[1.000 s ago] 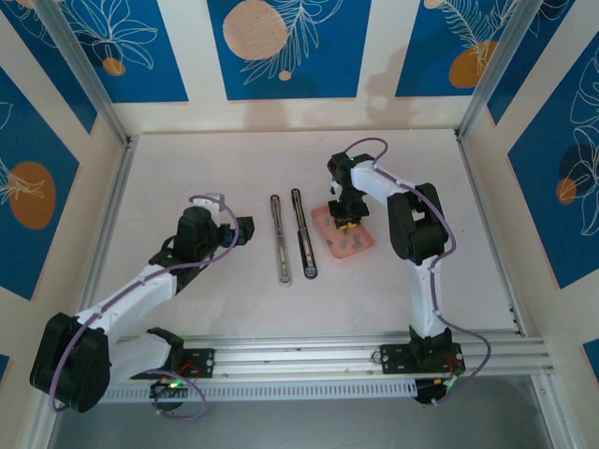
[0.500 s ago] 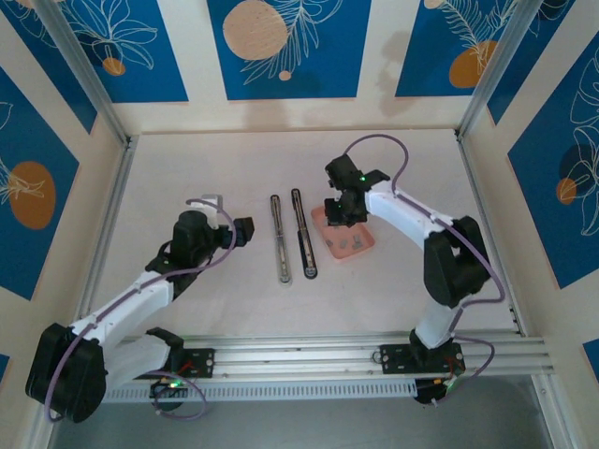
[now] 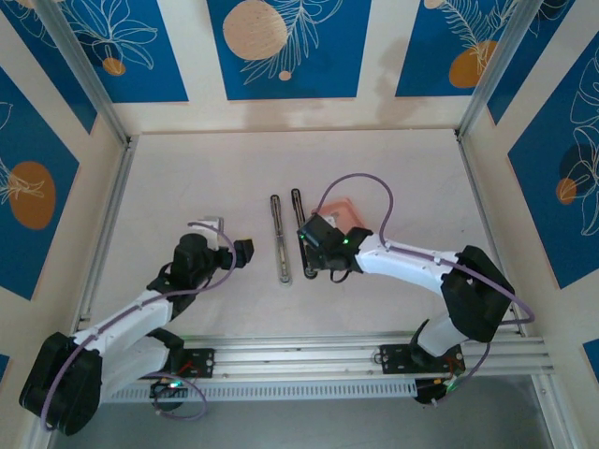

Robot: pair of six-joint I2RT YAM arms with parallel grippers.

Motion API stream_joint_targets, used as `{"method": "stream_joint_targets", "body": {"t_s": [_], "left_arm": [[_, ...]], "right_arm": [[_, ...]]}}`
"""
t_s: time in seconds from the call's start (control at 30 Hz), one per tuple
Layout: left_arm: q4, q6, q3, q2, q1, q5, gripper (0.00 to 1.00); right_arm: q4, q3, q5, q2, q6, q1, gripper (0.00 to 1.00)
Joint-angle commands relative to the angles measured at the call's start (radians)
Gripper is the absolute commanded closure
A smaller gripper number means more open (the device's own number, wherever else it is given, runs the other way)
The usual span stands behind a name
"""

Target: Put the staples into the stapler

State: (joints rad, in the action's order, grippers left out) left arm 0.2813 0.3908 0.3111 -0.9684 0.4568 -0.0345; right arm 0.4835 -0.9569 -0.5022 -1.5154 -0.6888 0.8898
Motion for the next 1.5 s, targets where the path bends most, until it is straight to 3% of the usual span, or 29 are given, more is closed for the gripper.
{"method": "stream_joint_targets", "body": {"t_s": [0.0, 0.2, 1.47], "left_arm": [[0.07, -0.01, -0.023, 0.013, 0.01, -0.003, 0.0], [0.097, 0.003, -0.057, 0.007, 0.01, -0.014, 0.0], [0.105, -0.011, -0.063, -0.005, 0.01, -0.03, 0.0]], "right_arm": [[-0.075, 0.017, -0.079, 0.001, -0.046, 0.046, 0.85], [-0.062, -0.016, -0.092, -0.055, -0.036, 0.089, 0.84], [-0.13, -0.009, -0.023, -0.104, 0.016, 0.012, 0.84]]}}
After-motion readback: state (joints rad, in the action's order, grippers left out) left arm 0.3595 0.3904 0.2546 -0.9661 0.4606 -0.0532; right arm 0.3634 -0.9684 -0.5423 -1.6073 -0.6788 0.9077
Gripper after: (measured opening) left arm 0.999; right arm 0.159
